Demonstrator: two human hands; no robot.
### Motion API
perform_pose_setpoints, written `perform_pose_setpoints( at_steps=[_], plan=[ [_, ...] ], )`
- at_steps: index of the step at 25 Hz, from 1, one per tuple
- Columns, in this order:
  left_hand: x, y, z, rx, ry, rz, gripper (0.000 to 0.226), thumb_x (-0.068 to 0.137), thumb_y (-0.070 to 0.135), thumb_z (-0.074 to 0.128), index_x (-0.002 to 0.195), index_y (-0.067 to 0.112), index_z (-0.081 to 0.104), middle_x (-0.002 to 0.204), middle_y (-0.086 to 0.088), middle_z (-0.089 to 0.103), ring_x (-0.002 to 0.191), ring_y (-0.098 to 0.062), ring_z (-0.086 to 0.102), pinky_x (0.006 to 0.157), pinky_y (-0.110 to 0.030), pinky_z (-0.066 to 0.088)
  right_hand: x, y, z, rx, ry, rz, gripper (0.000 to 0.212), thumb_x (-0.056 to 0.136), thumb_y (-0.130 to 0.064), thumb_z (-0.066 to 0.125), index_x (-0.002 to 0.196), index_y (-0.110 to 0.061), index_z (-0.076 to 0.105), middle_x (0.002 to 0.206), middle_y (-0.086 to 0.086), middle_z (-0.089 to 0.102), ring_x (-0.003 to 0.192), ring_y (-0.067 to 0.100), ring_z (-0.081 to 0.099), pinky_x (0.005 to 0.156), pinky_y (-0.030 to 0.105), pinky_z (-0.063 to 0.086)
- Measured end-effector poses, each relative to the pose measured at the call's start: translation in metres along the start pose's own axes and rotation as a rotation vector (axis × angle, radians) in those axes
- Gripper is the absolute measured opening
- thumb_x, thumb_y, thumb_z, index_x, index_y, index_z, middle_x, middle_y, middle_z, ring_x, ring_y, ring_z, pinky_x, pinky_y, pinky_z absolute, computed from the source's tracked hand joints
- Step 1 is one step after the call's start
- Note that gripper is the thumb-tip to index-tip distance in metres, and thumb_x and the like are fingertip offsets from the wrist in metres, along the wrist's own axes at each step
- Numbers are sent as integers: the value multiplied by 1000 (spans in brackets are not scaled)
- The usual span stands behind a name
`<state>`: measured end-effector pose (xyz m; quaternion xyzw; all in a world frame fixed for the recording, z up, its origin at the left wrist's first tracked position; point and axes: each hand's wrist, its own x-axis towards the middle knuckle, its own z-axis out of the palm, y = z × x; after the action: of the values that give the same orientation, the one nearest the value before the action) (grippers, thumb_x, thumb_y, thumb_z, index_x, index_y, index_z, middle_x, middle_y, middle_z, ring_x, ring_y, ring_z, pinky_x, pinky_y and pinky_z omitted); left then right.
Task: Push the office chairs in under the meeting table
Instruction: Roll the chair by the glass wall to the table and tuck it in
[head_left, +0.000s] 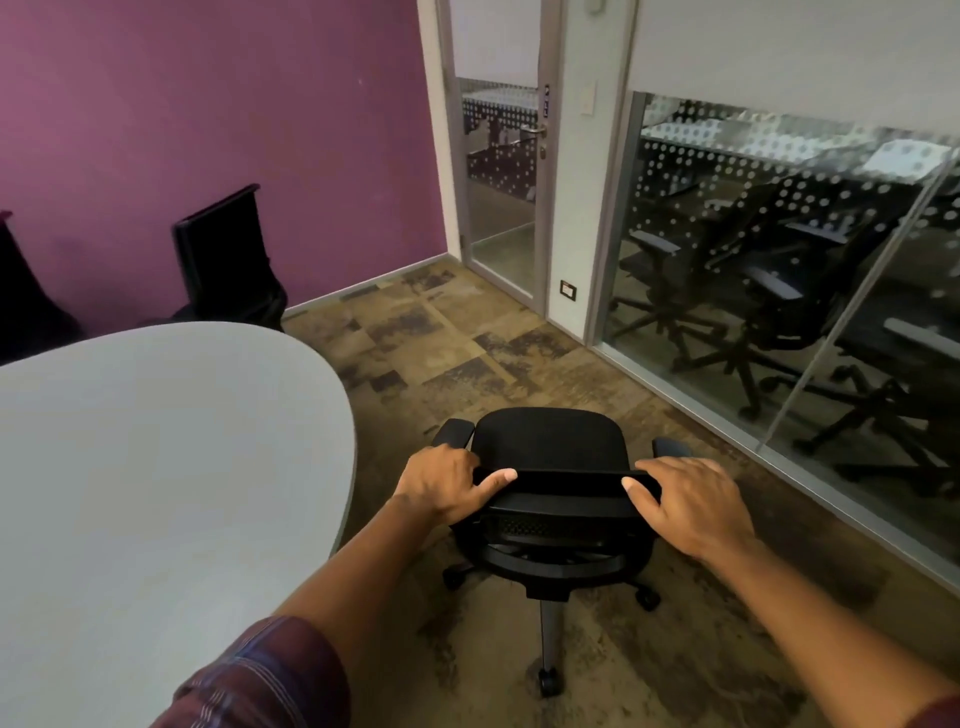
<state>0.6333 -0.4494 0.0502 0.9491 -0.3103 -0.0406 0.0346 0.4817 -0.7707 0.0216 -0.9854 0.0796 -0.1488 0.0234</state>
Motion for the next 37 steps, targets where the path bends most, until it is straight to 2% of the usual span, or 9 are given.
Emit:
perform_pose_setpoints(
  at_steps=[3,6,8,11,14,21,28,37],
  plan=[
    [-18,-2,5,-10,36,-69,89,93,97,16,77,24,65,71,1,64,66,-19,62,68,-40,56,10,-1,3,33,-17,-77,68,97,-66,37,120,-17,79,115,0,81,107,24,75,100,47,49],
    [-40,-6,14,-32,96,-125,87,93,97,19,71,25,62,67,3,62,61,-15,57,58,-35,41,21,-6,6,51,-40,-157,64,98,-64,41,121,-18,79,116,-1,81,107,24,75,100,47,49],
    [-56,-8,19,-45,130,-171,88,92,98,17,71,25,62,66,4,60,60,-13,56,57,-33,35,28,-12,9,58,-58,-214,56,101,-60,47,123,-19,78,118,-2,80,109,23,74,100,46,48],
    [-84,-9,22,-51,189,-240,95,90,99,8,73,24,65,66,4,62,61,-14,57,61,-36,46,37,-23,12,94,-65,-282,47,104,-56,53,123,-21,78,119,-3,80,110,24,73,99,46,47],
    [-116,-7,25,-79,242,-324,93,92,95,8,69,22,62,63,3,61,59,-16,57,67,-43,56,40,-38,15,148,-42,-381,57,100,-61,46,116,-19,80,113,0,81,105,27,76,93,48,50],
    [-191,-9,37,-88,346,-464,79,102,87,24,60,25,49,54,7,48,51,-11,46,63,-41,52,35,-82,18,221,-30,-564,63,96,-63,42,113,-16,81,107,1,82,100,29,77,86,48,52],
    [-273,-5,50,-21,340,-582,75,103,84,26,65,25,51,59,7,49,55,-13,44,66,-44,51,10,-125,20,273,-50,-681,59,96,-63,45,118,-20,80,111,-3,81,103,26,76,88,46,51],
    [-362,7,54,-2,296,-731,74,103,85,23,72,26,55,67,6,54,64,-18,50,73,-44,49,-20,-183,20,330,-74,-800,56,97,-63,46,121,-24,79,115,-7,79,106,22,74,92,44,50]
  ],
)
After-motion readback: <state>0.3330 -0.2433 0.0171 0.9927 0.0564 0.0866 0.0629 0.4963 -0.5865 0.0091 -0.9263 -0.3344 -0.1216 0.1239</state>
